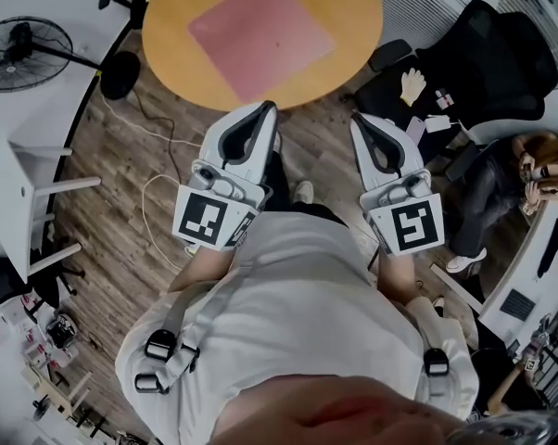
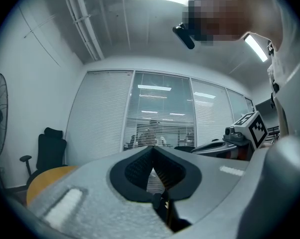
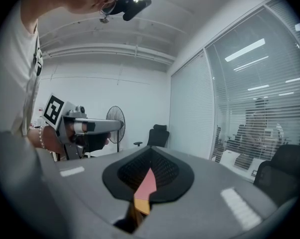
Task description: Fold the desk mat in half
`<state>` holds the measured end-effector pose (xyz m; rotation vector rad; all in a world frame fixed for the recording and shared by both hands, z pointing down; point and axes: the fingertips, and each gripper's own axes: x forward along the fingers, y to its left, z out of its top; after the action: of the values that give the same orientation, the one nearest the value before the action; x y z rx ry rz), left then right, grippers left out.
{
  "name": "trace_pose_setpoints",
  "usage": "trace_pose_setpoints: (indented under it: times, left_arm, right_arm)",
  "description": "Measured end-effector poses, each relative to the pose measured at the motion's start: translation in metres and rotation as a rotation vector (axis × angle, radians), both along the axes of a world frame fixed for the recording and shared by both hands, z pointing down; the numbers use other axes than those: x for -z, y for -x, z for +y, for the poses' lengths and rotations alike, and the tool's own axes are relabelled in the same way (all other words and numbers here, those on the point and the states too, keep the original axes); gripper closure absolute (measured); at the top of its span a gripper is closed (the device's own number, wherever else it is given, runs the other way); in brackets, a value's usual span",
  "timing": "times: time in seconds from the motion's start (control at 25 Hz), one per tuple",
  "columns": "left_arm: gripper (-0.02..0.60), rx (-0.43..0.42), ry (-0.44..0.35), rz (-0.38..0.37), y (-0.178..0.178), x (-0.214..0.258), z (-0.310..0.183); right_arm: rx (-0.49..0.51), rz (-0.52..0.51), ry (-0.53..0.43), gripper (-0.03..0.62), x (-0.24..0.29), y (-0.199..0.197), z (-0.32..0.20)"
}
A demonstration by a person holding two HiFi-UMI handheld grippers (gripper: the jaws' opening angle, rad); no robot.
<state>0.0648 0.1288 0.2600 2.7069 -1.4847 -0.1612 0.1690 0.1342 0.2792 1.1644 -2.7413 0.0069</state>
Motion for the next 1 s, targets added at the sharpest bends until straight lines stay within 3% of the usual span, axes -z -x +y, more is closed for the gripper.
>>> trace_pose_setpoints:
  times: [1.0]
  left_arm:
    - [0.577,-0.022,0.005,0.01,0.124,-0.006,-0.201]
  right_arm:
    - [-0.004,0.036,-0.01,0.589,0.003,0.129,-0.197]
